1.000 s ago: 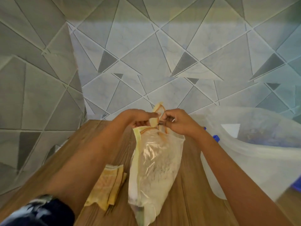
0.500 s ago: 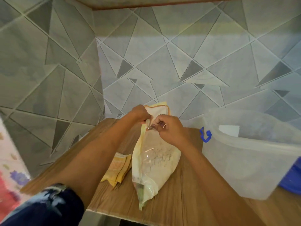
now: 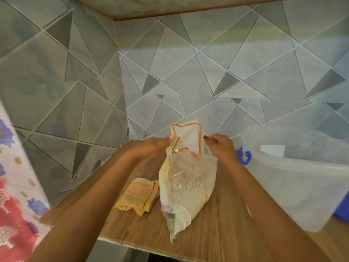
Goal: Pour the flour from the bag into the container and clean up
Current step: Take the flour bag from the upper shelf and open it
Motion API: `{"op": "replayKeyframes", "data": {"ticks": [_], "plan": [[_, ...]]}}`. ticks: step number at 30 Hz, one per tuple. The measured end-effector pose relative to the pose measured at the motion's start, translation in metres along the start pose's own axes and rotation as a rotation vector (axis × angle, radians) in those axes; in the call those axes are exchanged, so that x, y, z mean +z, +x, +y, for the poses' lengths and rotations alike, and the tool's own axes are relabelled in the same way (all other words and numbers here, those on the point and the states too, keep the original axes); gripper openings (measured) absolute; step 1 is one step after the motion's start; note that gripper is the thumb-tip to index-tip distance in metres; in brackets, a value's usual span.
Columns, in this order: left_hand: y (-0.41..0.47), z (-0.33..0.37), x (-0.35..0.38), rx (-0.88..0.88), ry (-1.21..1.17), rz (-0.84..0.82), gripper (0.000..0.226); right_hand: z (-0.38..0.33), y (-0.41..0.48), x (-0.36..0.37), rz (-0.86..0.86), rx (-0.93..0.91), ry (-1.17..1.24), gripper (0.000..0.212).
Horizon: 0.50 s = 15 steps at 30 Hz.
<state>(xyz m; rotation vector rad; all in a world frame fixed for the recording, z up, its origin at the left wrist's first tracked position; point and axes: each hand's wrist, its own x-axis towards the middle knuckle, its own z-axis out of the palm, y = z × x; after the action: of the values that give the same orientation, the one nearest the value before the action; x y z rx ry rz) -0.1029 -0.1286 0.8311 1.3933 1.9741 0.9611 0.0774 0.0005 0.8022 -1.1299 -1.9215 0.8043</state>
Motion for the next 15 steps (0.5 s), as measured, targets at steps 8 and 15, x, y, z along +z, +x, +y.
{"op": "replayKeyframes", "data": {"ticks": [8, 15], "plan": [[-0.004, -0.032, 0.048, 0.204, 0.163, 0.529, 0.042, 0.020, 0.056, 0.036, -0.085, 0.114, -0.264, 0.062], [0.017, -0.038, 0.050, 0.291, 0.100, 0.631, 0.049, 0.021, 0.111, 0.056, -0.081, 0.142, -0.490, 0.061]]}}
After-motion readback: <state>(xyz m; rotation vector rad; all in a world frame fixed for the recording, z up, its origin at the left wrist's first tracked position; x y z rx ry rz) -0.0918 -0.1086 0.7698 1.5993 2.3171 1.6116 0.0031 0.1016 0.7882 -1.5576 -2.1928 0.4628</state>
